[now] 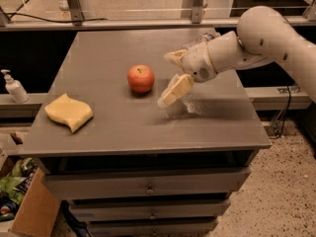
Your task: Move apple near sponge
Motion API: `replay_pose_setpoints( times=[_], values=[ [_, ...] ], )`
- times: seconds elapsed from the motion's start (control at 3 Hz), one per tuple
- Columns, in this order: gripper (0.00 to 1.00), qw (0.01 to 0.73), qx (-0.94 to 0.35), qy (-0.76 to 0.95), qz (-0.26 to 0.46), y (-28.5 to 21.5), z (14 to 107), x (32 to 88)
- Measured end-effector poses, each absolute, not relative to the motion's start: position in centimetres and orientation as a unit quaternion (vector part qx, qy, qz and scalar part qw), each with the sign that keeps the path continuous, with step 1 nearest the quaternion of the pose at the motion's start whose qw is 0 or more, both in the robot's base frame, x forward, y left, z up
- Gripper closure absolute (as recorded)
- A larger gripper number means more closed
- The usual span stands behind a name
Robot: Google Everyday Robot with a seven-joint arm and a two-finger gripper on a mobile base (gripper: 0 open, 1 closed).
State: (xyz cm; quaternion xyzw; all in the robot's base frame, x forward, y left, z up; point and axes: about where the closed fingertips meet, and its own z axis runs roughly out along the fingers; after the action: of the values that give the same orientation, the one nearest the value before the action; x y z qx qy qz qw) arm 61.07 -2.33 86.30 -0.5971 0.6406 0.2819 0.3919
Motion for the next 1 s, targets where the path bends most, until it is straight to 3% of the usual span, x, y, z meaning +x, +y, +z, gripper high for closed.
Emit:
replay_pose_setpoints(
  times=[0.67, 1.0],
  values=[
    [0.0, 0.402, -0.587, 0.636, 0.299, 1.7, 84.7, 64.6],
    [0.16, 0.4, -0.583, 0.637, 0.306, 3.2, 84.2, 65.7]
  ],
)
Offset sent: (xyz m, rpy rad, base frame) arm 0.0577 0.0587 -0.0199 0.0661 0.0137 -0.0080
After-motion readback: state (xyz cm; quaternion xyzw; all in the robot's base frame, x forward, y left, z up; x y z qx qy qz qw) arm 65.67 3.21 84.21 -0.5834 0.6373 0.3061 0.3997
